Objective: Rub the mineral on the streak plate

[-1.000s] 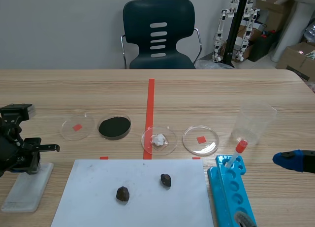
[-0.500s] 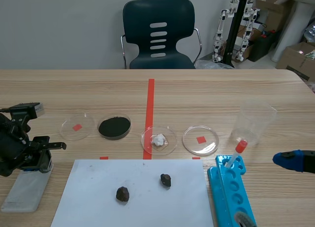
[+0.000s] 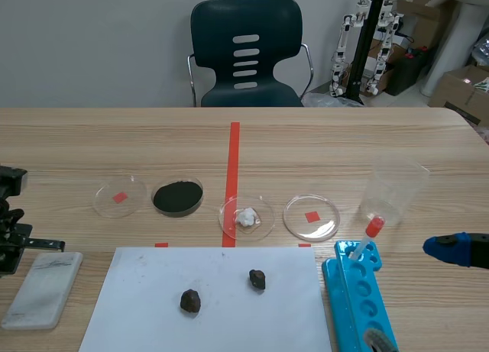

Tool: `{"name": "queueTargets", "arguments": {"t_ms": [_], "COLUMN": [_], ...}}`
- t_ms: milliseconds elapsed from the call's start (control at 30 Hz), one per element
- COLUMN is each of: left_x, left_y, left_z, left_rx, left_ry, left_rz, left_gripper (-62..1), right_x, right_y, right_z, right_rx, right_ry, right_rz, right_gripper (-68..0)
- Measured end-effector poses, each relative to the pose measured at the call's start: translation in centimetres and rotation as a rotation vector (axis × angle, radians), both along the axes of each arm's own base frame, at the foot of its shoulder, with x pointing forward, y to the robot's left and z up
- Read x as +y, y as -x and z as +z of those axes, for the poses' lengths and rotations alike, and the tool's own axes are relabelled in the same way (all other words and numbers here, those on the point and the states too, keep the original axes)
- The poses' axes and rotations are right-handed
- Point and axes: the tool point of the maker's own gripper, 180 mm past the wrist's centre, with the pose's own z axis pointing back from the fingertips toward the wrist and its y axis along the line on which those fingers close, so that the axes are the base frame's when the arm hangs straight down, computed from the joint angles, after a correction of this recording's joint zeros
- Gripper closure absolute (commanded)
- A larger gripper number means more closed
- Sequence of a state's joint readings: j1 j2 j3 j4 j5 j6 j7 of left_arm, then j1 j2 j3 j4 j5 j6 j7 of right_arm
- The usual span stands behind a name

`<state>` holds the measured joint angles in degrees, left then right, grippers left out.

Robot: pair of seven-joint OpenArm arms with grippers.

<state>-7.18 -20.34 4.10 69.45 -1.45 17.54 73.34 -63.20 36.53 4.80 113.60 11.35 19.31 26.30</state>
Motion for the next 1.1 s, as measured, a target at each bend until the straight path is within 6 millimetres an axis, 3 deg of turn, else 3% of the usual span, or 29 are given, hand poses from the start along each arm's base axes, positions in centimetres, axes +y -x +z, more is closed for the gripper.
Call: {"name": "queueTargets", "arguments": {"t_ms": [800,967,1100], "left_x": [0.1,-0.8,-1.8], "left_y": [-0.8,-0.7,-1.4], "left_z": [0.2,0.5,1.8], "left_rx": [-0.055,-0.099,-0.186], "left_ry": [-0.012,0.019,0.050], "left_rz": [-0.010,-0.046,-0.097], "left_gripper": [-12.6,-12.6,-12.6], "right_x": [0.0,0.0,0.0], "right_y": [0.0,0.0,0.0], "right_z": [0.0,0.0,0.0], "right_rx": [0.000,0.000,0.000], "right_ry": [0.000,0.000,0.000], "right_rz": [0.000,0.000,0.000], "right_gripper": [-58.7,-58.7,-58.7]}}
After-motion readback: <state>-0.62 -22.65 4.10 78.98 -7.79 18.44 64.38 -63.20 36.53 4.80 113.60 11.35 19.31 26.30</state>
